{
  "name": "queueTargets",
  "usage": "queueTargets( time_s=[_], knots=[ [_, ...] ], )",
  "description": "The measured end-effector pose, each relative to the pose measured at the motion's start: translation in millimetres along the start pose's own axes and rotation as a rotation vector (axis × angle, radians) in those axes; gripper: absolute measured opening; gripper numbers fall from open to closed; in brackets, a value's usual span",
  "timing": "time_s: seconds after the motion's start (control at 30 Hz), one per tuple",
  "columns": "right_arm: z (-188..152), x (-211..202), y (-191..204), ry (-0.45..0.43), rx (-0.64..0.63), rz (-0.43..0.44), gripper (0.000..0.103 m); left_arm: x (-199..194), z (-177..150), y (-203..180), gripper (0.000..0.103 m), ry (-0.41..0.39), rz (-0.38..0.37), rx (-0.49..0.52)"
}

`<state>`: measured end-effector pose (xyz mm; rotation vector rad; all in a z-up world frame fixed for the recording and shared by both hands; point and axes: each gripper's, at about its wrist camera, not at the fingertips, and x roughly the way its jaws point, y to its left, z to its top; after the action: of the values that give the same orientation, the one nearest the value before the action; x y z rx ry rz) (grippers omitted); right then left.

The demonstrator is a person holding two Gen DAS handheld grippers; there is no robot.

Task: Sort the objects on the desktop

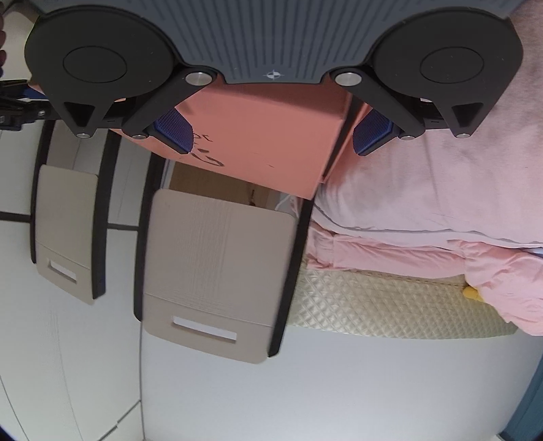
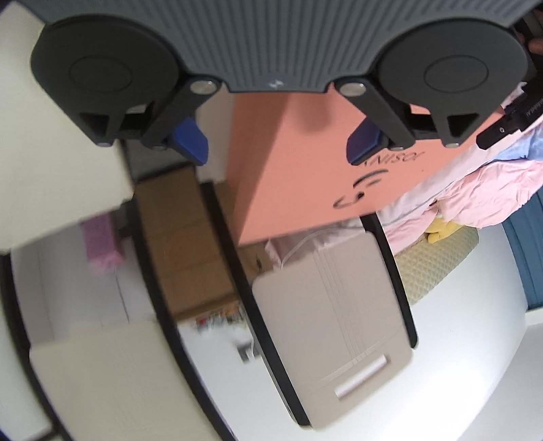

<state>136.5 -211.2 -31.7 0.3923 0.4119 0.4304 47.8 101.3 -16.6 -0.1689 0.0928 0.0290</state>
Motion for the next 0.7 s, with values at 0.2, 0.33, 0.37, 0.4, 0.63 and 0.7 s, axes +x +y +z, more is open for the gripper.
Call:
queueTargets(
  time_s=[0.2, 0.33, 0.37, 0.4, 0.63, 0.7],
  knots=[
    [-3.2, 10.2, 15.0, 0.007, -0.008, 0.053, 0.073, 2.0, -4.0, -8.5, 0.101, 0.000, 0.019, 0.065],
    [-1.6, 13.9, 22.0, 0.003, -0.020, 0.056, 0.073, -2.2, -2.9, -3.0, 0.101, -0.012, 0.046, 0.037],
    [-1.0, 15.8, 23.9, 0.002, -0.030, 0.062, 0.073, -2.7, -2.5, -1.1, 0.101, -0.011, 0.048, 0.025],
    [-0.3, 17.7, 25.8, 0.001, -0.039, 0.067, 0.073, -3.1, -2.1, 0.7, 0.101, -0.009, 0.050, 0.013],
    [10.6, 33.2, 34.6, -0.035, -0.113, 0.062, 0.073, -3.5, -2.0, 4.8, 0.101, 0.011, 0.073, -0.015],
    [9.4, 35.7, 34.3, -0.044, -0.131, 0.064, 0.073, -1.4, -3.5, 2.5, 0.101, 0.030, 0.086, 0.003]
  ],
)
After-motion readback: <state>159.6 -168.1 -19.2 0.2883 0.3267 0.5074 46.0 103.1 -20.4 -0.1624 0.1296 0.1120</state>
